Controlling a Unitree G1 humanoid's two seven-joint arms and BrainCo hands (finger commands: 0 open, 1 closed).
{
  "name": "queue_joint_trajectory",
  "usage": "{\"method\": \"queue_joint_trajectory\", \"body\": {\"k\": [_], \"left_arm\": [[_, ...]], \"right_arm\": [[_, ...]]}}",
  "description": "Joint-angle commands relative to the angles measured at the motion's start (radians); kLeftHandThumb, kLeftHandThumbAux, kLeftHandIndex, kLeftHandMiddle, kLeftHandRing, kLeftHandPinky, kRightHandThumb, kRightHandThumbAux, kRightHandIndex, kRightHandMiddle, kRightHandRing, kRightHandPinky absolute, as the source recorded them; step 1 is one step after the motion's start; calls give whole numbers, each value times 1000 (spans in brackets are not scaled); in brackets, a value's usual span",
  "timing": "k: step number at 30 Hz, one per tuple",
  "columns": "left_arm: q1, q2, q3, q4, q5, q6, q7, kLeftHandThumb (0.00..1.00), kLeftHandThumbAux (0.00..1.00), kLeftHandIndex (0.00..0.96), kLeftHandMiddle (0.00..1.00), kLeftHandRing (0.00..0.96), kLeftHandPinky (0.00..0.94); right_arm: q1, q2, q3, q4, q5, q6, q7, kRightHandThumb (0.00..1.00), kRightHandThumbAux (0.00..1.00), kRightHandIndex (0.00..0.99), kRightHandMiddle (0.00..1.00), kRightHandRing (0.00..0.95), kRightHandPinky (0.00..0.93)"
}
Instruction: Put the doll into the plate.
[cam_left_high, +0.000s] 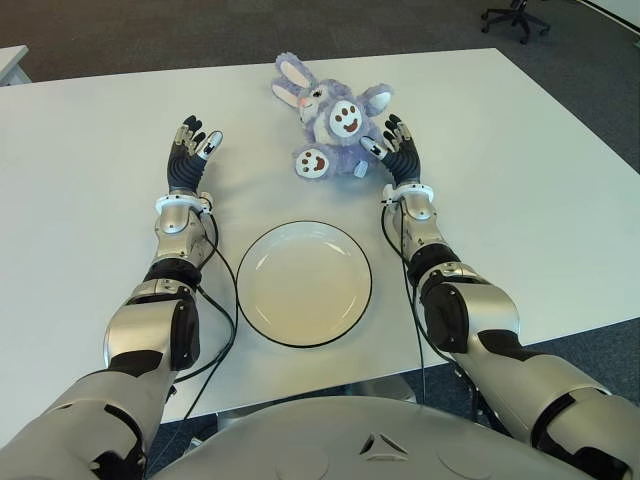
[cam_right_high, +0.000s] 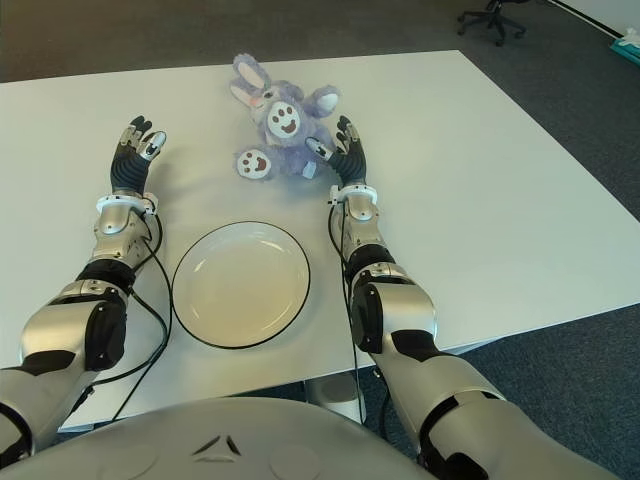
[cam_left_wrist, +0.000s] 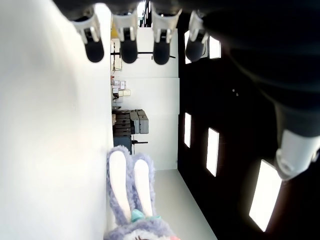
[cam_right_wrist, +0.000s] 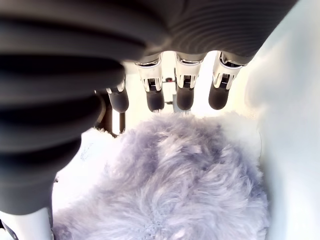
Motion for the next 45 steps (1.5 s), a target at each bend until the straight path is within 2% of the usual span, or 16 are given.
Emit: {"method": "queue_joint_trajectory", "body": {"k": [1,20,30,45], "left_arm": [[117,-34,1,92,3,71,-7,24,542,0,88,31,0],[114,-37,-1,92,5,73,2,11,538,0,88,31,0],[114,-36,1,93,1,72,-7,15,537,0,89,30,0],[112,-37,3,93,0,73,-5,22,535,0,85,24,0]], "right_arm": [[216,43,-14,132,25,112,-8,30,695,28,23,23,48],[202,32,-46,127,56,96,3,6,679,30,30,26,42],[193,25,-58,125,60,87,5,0,556,39,50,42,50],[182,19,-61,123,59,87,-9,0,507,54,70,58,58]]}}
